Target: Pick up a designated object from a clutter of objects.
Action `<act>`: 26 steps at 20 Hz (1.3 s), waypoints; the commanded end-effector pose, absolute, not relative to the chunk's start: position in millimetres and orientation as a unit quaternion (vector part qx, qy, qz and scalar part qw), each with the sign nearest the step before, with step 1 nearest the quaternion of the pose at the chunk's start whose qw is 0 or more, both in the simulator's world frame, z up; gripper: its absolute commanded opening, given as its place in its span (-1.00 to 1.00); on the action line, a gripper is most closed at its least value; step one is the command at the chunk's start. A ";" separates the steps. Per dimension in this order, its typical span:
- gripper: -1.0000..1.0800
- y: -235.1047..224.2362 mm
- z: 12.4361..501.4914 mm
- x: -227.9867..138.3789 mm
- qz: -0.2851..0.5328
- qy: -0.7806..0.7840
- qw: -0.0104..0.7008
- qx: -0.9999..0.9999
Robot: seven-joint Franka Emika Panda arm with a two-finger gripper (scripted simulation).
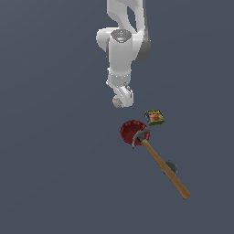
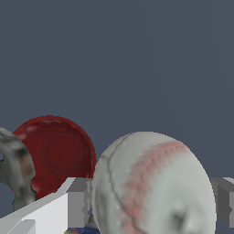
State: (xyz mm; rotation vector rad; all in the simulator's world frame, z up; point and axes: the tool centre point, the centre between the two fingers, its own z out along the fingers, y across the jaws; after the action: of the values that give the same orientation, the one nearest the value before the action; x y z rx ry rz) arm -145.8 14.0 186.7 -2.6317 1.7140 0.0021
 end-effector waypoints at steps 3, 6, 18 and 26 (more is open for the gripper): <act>-1.00 13.1 223.2 -145.6 0.000 0.546 0.001 -0.838; -1.00 12.5 247.5 -145.4 0.000 0.546 0.001 -0.838; -1.00 9.8 350.2 -142.8 0.000 0.546 0.000 -0.838; -1.00 8.6 399.9 -139.4 0.000 0.546 0.000 -0.838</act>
State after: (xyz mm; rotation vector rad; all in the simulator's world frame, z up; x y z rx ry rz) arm -140.0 8.8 391.1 -2.6318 1.7159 0.0011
